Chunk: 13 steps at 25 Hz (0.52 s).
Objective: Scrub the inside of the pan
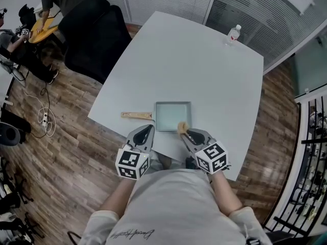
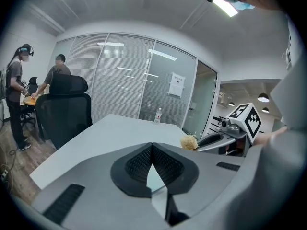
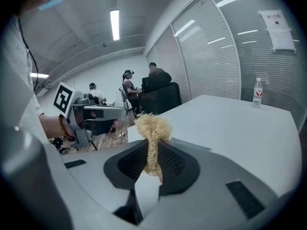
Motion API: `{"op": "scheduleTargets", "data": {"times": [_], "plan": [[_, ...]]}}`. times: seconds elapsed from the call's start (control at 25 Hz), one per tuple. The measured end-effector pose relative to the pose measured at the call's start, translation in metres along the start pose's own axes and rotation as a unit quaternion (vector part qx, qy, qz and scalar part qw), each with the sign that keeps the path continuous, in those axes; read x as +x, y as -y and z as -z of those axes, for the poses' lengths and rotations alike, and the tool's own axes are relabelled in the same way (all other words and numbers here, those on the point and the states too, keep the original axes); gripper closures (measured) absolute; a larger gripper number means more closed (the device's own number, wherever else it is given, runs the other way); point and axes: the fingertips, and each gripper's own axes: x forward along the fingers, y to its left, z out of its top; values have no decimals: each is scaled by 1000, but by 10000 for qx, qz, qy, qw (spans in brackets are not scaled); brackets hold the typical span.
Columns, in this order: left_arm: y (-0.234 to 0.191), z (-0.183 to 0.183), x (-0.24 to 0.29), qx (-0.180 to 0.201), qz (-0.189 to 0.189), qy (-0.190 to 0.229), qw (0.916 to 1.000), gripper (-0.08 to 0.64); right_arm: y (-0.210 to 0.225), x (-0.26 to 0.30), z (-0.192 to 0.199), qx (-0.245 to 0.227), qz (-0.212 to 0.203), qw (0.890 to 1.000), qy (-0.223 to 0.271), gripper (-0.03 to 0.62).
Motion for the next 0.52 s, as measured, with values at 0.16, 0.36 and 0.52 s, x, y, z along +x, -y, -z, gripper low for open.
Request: {"op": "scheduleTargets", "data": {"times": [0.16,0.36,0.52], "plan": [[1,-2,-1,26,-4,18,10000,549,-2,-1,-2,4,-20,10000,17,520],[4,-3,-2,11,-2,7,10000,549,-3,-3,-4,-14,-42,10000,-3,520],[4,-3,-5,3,-16,20,10000,549,-4,-3,-4,32,-22,10000,0,520]]}}
